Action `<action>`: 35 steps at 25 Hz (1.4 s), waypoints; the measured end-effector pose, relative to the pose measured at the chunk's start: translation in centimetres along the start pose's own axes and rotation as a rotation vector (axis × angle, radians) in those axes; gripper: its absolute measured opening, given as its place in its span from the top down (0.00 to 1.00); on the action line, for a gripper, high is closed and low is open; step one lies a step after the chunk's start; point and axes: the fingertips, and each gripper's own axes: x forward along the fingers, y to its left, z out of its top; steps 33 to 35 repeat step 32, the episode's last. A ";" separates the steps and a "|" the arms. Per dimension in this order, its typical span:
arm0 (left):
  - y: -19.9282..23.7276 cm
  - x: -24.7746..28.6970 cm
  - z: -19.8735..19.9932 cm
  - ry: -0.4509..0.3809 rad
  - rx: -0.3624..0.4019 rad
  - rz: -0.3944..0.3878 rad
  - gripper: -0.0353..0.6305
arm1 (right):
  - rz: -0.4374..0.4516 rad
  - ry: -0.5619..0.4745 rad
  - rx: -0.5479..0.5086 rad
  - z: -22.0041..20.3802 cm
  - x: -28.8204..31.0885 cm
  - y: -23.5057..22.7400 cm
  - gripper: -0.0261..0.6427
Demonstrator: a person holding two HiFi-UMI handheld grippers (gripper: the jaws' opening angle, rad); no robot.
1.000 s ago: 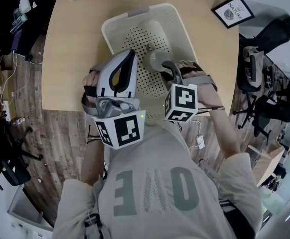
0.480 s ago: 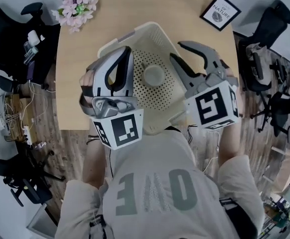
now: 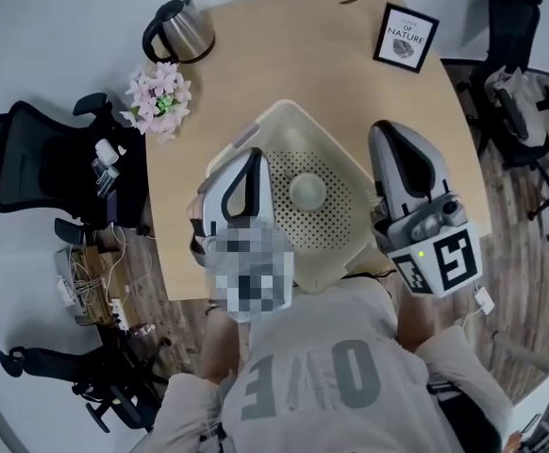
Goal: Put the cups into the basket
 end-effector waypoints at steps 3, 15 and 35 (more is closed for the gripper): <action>-0.1 0.1 0.2 0.030 0.011 -0.012 0.93 | -0.061 0.040 -0.111 -1.6 -0.5 0.5 0.96; -1.3 -0.3 1.5 -0.006 -0.013 -0.023 0.93 | -0.048 0.122 -0.128 -4.3 0.0 2.3 0.96; -1.8 -0.2 1.5 -0.036 -0.017 -0.021 0.93 | 0.044 0.186 -0.182 -6.2 0.4 5.0 0.96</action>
